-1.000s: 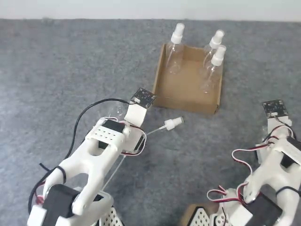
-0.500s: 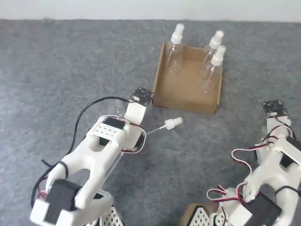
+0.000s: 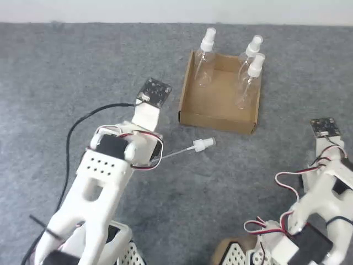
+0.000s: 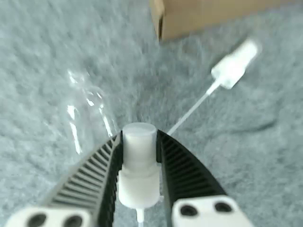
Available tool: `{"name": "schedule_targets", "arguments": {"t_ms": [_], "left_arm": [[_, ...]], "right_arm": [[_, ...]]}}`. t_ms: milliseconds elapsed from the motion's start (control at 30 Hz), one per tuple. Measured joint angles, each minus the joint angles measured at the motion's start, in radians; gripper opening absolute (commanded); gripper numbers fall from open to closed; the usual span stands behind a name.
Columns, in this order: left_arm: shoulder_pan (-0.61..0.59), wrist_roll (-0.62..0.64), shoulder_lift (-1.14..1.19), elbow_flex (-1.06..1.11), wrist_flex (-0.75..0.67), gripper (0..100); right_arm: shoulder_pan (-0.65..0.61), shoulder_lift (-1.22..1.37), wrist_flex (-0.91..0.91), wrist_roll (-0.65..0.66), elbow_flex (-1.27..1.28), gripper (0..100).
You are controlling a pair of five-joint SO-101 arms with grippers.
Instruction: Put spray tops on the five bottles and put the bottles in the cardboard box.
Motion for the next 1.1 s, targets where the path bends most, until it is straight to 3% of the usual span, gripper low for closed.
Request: {"name": "schedule_targets", "arguments": {"t_ms": [167, 267, 700, 867, 1100], "left_arm": [[0.000, 0.040, -0.051, -0.003, 0.003, 4], [0.000, 0.048, -0.058, 0.046, -0.038, 4], [0.000, 0.046, -0.060, 0.112, -0.068, 4], [0.000, 0.046, -0.060, 0.115, -0.068, 4], [0.000, 0.046, -0.060, 0.115, -0.068, 4]], "right_arm": [[0.002, 0.009, 0.144, -0.009, -0.112, 24.8], [0.006, 0.009, 0.195, -0.037, -0.180, 30.5], [-0.052, 0.009, 0.219, -0.075, -0.287, 30.7], [-0.054, 0.057, 0.347, -0.104, -0.448, 30.7], [-0.054, 0.311, 0.488, -0.106, -0.634, 30.7]]}}
